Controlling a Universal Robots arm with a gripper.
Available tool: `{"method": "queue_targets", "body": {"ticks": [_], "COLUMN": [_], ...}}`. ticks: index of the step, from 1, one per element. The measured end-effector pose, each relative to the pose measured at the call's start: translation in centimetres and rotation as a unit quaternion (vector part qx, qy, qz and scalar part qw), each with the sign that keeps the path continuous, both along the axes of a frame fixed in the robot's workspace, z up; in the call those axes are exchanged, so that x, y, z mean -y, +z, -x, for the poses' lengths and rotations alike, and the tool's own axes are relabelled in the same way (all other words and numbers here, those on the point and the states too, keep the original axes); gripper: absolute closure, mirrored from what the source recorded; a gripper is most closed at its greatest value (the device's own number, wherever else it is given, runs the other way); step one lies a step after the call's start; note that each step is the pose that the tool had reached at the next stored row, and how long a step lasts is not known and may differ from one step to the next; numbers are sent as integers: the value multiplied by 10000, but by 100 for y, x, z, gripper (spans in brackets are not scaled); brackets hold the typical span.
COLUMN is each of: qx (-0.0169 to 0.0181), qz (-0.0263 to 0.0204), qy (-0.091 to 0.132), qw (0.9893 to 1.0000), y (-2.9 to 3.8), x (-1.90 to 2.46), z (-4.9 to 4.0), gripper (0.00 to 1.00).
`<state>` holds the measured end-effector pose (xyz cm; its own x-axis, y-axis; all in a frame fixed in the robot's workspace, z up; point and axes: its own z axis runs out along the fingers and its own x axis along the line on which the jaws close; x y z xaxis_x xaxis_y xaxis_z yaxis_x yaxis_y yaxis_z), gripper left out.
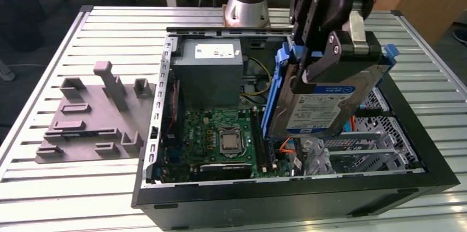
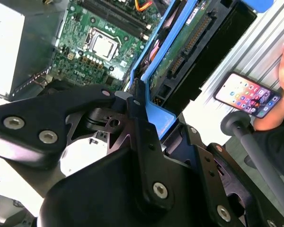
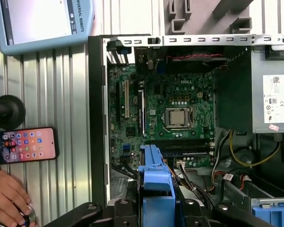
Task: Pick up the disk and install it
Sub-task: 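Insert the disk into the insertion slot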
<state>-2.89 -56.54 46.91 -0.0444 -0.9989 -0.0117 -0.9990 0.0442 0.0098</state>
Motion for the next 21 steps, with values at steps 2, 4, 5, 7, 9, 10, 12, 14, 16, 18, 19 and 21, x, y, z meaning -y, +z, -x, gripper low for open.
{"method": "queue_targets", "body": {"ticks": [2, 4, 5, 7, 9, 10, 12, 14, 16, 18, 19, 21], "qx": [0, 0, 0, 0, 0, 0, 0, 0, -1, 0, 0, 0], "qz": [1, 1, 0, 1, 3, 8, 12, 12, 14, 13, 12, 13], "qy": [0, 0, 0, 0, 1, 1, 0, 0, 0, 0, 0, 1], "qw": [10000, 10000, 10000, 10000, 10000, 10000, 10000, 10000, 10000, 10000, 10000, 10000], "y": [0, 0, 0, 0, 0, -1, -8, -15, -21, -31, -37, -51], "x": [0, 0, 0, 2, 20, 36, 65, 73, 75, 76, 77, 77], "z": [-7, -7, -8, -8, -9, -9, -13, -56, -121, -189, -222, -292], "gripper": [64, 64, 64, 64, 64, 64, 64, 64, 64, 64, 64, 64]}}
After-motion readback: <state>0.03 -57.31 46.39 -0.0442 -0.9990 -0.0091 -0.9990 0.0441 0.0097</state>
